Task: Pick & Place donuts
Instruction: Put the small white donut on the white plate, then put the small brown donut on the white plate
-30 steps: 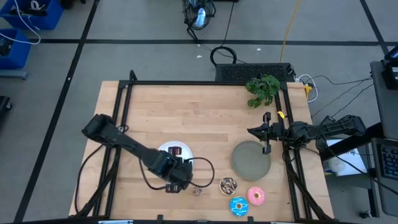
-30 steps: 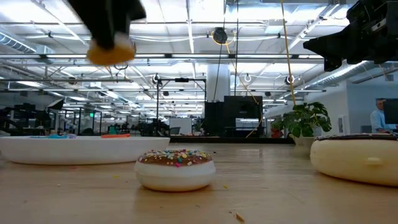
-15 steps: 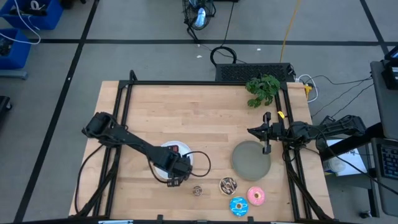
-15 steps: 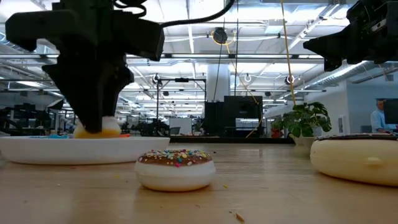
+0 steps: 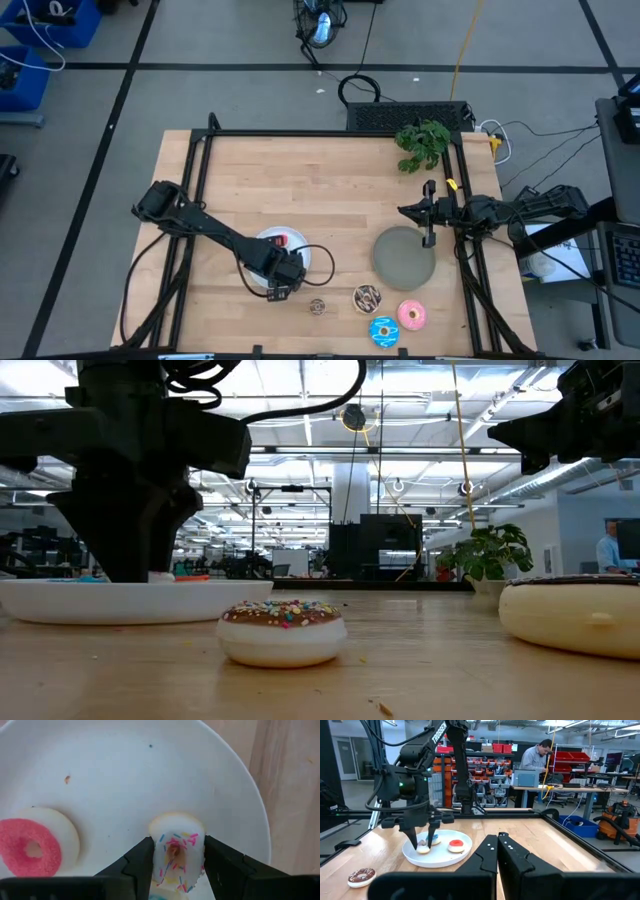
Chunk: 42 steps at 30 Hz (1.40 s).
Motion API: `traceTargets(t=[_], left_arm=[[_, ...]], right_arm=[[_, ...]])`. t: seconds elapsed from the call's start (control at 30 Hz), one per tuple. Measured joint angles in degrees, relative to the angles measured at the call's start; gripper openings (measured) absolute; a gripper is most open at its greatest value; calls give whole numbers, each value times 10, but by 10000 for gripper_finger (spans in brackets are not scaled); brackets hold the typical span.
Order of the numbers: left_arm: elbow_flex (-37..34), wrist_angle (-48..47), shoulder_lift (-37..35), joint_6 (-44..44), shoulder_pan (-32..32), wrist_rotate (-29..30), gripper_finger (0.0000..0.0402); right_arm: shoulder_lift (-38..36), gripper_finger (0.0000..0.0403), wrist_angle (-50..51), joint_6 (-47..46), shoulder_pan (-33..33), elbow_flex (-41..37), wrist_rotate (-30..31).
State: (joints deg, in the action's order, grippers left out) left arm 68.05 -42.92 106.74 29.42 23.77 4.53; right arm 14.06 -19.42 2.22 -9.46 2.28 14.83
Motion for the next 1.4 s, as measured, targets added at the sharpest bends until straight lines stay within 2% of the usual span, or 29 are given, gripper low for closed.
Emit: traceTargets(t=[0.2, 0.4, 0.6, 0.8, 0.97, 1.13, 1.27, 1.4], left_arm=[[0, 0, 0, 15, 0, 0, 175], [0, -1, 0, 42, -1, 0, 251], [20, -10, 0, 0, 0, 3, 338], [63, -48, 0, -41, -1, 15, 372], [135, -84, 0, -51, -1, 23, 371], [202, -82, 0, -50, 9, 16, 342], [226, -82, -1, -61, 24, 5, 293], [232, -83, -1, -70, 41, -1, 216]], right_arm=[[0, 0, 0, 0, 0, 0, 0], [0, 0, 0, 0, 0, 0, 0], [0, 0, 0, 0, 0, 0, 0], [0, 0, 0, 0, 0, 0, 0], [0, 0, 0, 0, 0, 0, 0], [0, 0, 0, 0, 0, 0, 0], [0, 0, 0, 0, 0, 0, 0], [0, 0, 0, 0, 0, 0, 0]])
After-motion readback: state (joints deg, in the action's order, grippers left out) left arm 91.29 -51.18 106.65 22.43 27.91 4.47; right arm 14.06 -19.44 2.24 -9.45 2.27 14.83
